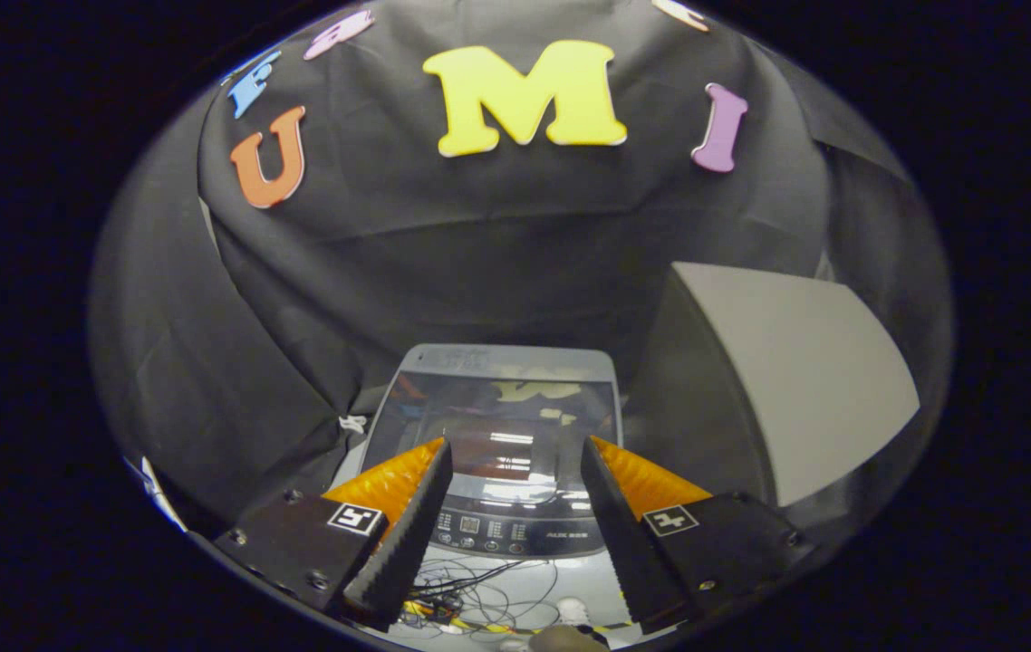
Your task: Put the clothes into the washing machine and then close the washing machine lid.
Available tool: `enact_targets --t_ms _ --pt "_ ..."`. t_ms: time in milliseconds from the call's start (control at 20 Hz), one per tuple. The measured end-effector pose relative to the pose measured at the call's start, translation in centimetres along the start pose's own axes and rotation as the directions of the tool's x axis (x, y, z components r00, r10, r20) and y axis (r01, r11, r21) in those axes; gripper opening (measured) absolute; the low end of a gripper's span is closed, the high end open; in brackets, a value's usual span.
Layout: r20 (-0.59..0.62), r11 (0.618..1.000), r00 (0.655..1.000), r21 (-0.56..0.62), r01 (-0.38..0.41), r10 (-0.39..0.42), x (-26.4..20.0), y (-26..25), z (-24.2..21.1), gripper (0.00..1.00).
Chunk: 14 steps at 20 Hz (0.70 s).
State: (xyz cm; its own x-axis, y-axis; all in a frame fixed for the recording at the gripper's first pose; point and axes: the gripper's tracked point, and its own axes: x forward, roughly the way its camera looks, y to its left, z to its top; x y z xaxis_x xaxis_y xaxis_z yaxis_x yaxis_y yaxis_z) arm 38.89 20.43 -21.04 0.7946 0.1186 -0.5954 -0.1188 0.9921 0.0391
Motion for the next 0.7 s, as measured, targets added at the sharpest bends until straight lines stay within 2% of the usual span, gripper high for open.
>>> enact_targets --t_ms 250,400,550,700 --pt "0.187 0.999 0.982 0.025 0.021 -0.026 -11.1 -2.6 1.8 0.92" --pt "0.336 0.999 0.941 0.023 0.038 -0.044 -18.8 -4.8 3.1 0.92" --pt "0.420 0.998 0.906 0.011 0.059 -0.058 -25.8 -6.8 2.6 0.99" --pt "0.493 0.996 0.866 0.025 0.085 -0.086 -31.7 -9.4 2.8 0.99"
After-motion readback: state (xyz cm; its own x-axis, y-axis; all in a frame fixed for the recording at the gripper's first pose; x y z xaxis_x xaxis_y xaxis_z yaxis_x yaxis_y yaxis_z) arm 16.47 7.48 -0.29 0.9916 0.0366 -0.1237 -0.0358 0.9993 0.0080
